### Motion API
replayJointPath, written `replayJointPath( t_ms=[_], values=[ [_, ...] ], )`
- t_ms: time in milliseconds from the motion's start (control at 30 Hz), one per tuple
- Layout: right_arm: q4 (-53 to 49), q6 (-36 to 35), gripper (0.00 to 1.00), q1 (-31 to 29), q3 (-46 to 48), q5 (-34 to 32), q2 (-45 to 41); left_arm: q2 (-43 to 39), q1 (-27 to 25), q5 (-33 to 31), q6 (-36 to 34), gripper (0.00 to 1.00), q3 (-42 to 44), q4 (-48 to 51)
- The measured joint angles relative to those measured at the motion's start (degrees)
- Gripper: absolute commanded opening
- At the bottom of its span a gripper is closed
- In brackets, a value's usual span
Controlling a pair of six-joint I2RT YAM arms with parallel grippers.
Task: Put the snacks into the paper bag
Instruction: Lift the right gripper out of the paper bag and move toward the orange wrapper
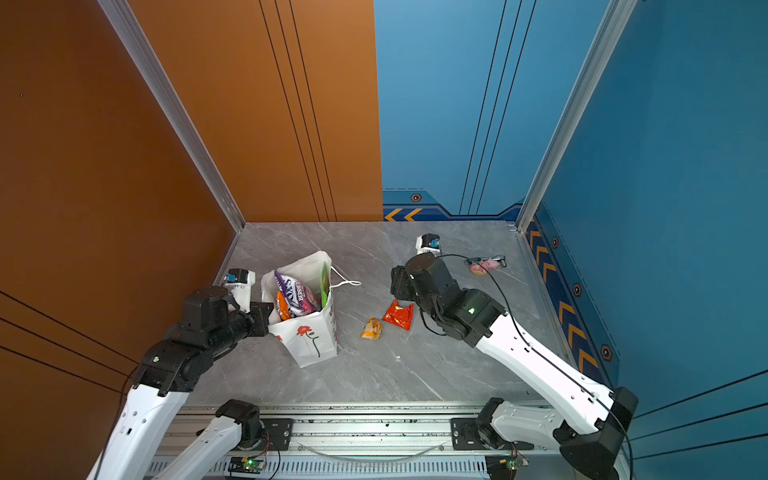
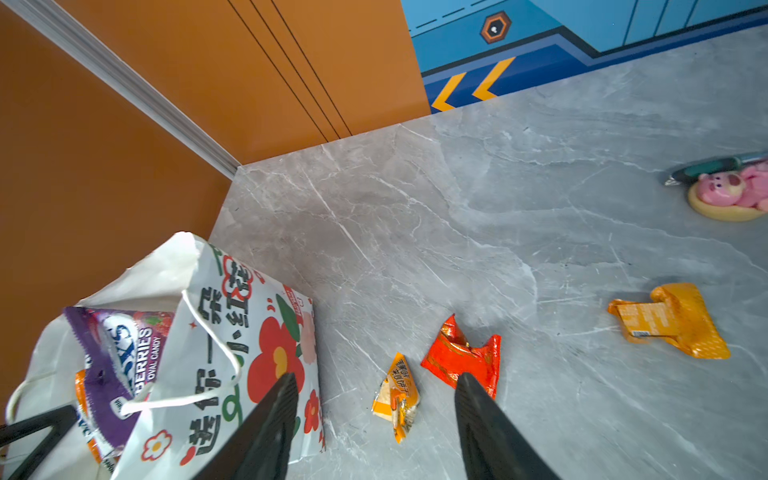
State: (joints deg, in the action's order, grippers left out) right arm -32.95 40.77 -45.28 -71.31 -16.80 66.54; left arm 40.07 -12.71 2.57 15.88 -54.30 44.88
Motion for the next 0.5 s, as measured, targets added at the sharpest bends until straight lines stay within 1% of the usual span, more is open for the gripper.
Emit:
replayJointPath(
  t_ms=[167,333,500],
  values=[
    [-0.02,1.11,0.67,3.78,5.44,0.48,-2.82,0.00,0.00,0.00,0.00,0.00,0.02,-0.02],
    [-0.04,1.97,0.68,11.17,11.32,4.13,-4.98,0.00,0.00,0.00,0.00,0.00,0.04,-0.04],
    [-0.02,2.19,0.69,15.98,15.74,7.41,-5.92,0.00,0.00,0.00,0.00,0.00,0.09,-0.07]
  ],
)
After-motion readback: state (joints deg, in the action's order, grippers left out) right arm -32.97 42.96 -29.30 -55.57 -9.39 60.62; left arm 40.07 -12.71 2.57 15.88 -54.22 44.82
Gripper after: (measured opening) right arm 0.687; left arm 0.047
